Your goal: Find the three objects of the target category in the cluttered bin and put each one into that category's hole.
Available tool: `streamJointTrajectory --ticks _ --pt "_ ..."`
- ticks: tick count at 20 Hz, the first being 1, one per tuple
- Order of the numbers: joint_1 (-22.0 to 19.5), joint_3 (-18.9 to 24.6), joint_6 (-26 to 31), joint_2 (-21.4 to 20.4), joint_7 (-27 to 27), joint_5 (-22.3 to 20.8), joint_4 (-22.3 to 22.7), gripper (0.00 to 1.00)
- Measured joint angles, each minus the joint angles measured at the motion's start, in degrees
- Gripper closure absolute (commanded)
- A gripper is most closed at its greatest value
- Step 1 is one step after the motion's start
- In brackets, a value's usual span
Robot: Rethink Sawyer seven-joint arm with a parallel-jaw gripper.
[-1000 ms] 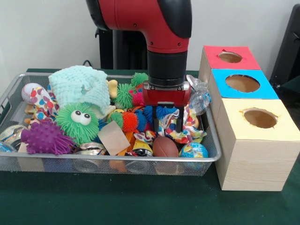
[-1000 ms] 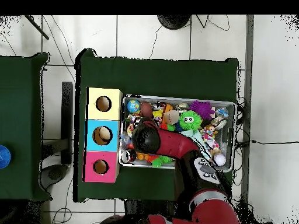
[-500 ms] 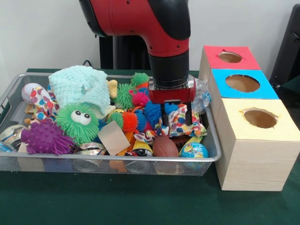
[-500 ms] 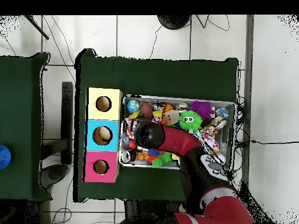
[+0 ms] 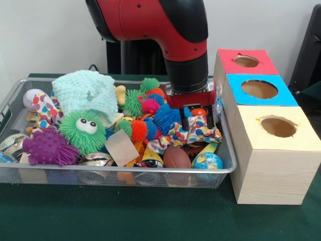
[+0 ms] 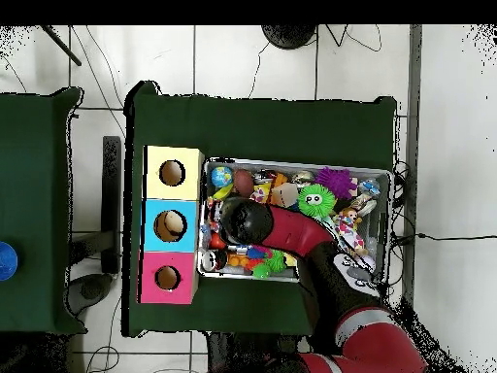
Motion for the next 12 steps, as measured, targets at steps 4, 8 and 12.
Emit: streamJointTrajectory --ticks 4,8,12 --pt "-0.6 0.9 0.0 0.1 0.0 0.0 0.0 0.0" --pt "-0.6 1.0 0.0 0.5 0.0 0.0 0.0 0.0" --pt "-0.4 0.8 -1.1 0.6 0.0 0.0 0.0 0.0"
